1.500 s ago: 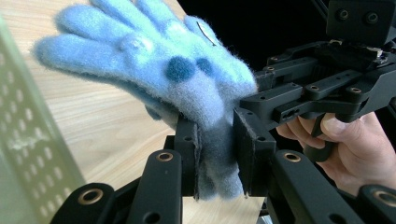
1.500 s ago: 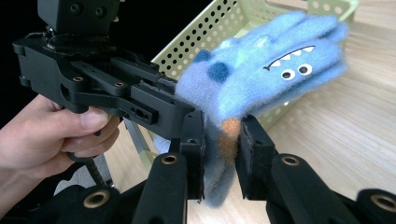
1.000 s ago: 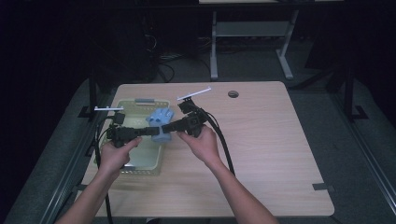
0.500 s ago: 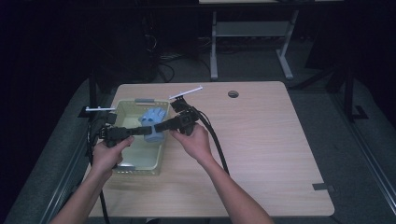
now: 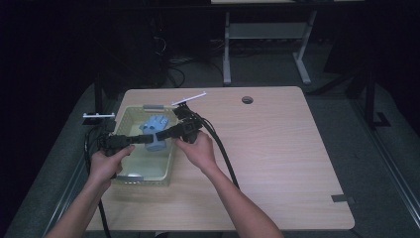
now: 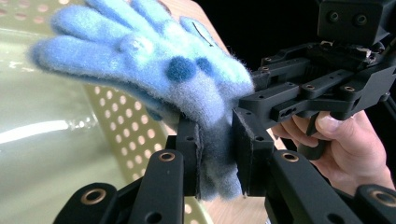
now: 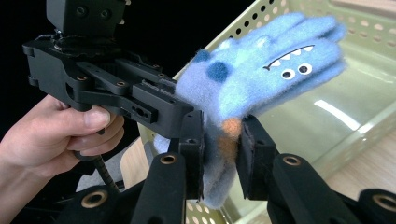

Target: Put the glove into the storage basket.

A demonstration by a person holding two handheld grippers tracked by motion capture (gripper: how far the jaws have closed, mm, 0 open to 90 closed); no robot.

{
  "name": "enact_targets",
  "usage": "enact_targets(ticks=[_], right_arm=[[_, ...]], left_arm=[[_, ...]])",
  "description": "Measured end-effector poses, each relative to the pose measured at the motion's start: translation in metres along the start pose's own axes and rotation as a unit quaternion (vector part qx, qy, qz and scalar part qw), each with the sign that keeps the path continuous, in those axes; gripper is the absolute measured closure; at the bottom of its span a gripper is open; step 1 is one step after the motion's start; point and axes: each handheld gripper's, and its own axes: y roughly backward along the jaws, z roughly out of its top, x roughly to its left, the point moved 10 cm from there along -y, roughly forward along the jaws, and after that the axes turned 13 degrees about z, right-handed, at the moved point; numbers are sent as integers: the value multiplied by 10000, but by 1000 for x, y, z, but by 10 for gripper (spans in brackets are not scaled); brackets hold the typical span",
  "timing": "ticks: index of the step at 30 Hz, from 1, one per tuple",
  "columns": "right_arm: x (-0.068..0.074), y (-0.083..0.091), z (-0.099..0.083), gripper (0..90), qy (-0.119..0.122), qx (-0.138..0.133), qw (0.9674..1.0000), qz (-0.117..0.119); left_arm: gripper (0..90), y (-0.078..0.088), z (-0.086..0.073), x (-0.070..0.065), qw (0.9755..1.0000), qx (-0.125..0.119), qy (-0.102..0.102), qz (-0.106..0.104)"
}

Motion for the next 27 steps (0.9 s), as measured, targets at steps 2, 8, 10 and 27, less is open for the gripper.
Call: enact_targets(ticks=[2, 8, 10, 27], right_arm=[[-1, -3, 0, 736, 2, 9, 10000, 32], [-3, -14, -1, 737, -30, 52, 10000, 43], [-4, -18, -1, 736, -50, 37, 9999, 79], [-15, -54, -10, 733, -242, 248, 9993, 149]], left_arm=[[736, 1, 0, 3, 10000, 26, -5, 28], [740, 4, -3, 12, 9997, 141, 36, 193], [741, 6, -3, 15, 9996, 154, 39, 228], [744, 11, -18, 47, 9971, 432, 106, 618]])
